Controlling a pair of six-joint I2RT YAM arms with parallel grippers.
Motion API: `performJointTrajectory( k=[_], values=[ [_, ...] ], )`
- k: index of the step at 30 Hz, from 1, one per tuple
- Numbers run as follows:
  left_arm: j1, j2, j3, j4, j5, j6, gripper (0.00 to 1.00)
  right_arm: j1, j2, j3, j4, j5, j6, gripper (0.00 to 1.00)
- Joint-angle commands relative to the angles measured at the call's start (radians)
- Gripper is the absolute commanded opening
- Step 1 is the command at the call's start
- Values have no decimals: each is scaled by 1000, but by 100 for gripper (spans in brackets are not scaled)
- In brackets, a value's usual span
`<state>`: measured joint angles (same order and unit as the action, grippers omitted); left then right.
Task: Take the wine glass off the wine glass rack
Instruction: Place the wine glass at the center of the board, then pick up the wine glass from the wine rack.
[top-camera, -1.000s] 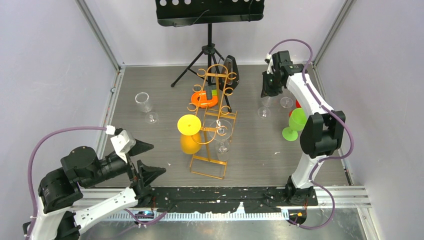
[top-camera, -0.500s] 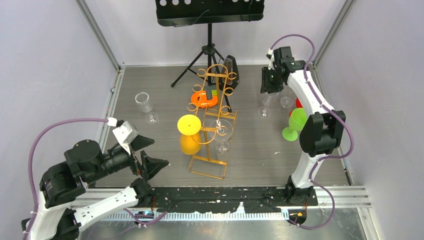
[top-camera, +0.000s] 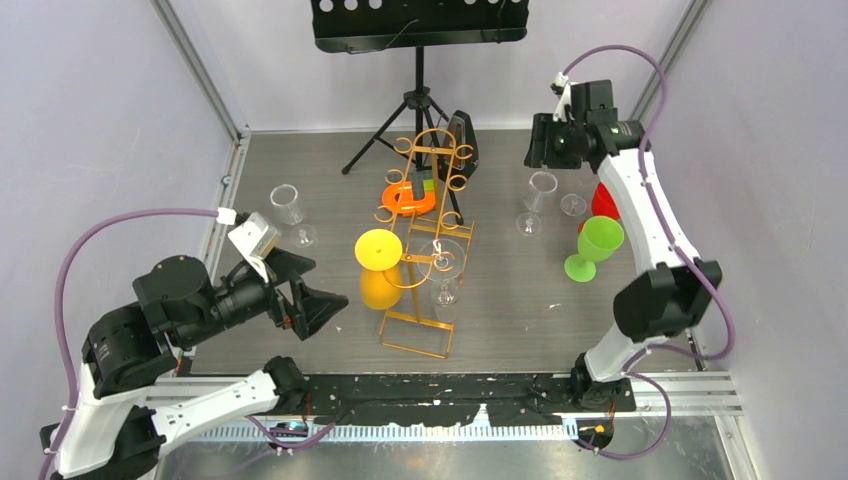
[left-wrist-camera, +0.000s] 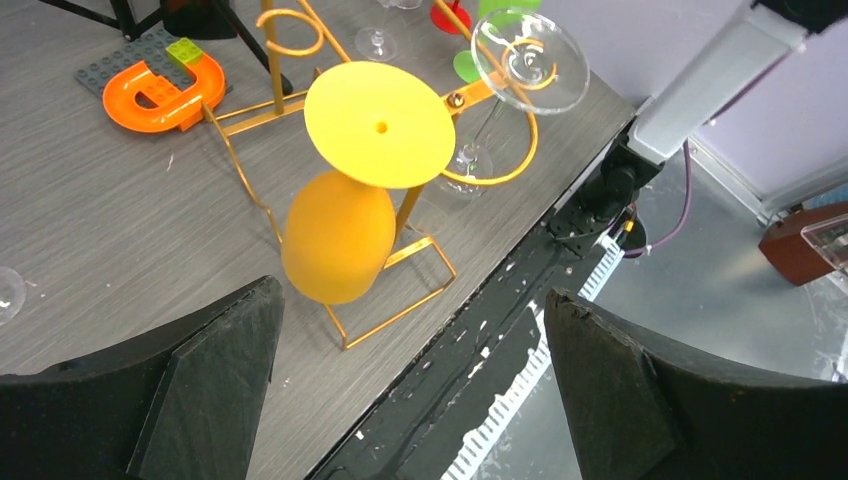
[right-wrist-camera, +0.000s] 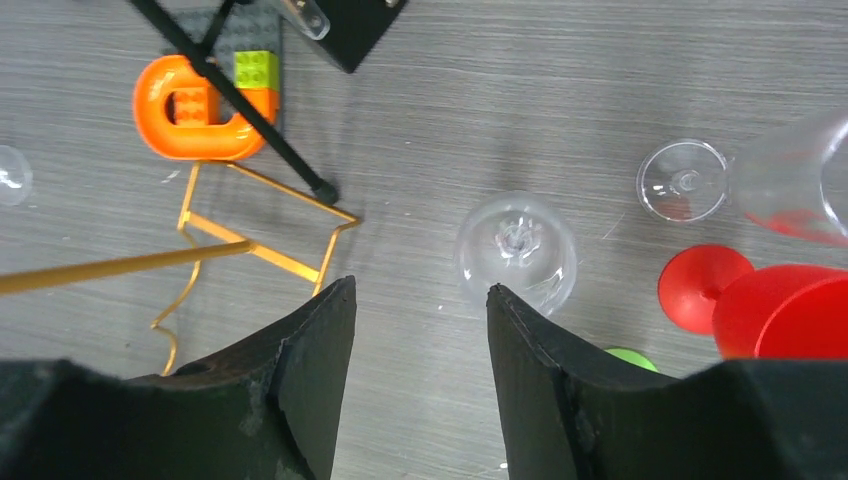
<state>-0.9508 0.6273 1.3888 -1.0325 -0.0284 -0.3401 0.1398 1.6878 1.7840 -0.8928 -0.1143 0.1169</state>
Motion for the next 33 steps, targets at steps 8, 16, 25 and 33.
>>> performJointTrajectory(
  k=[8,16,25,33],
  values=[
    [13,163,152,70,-28,-92,100,-3,-398,-232,131,-107,52,59],
    [183,266,222,49,130,-156,100,7,-586,-325,153,-139,68,60],
    [419,334,202,80,416,-211,96,47,-702,-401,179,-201,106,61],
    [558,370,112,120,623,-266,86,78,-778,-440,171,-155,78,63]
  ],
)
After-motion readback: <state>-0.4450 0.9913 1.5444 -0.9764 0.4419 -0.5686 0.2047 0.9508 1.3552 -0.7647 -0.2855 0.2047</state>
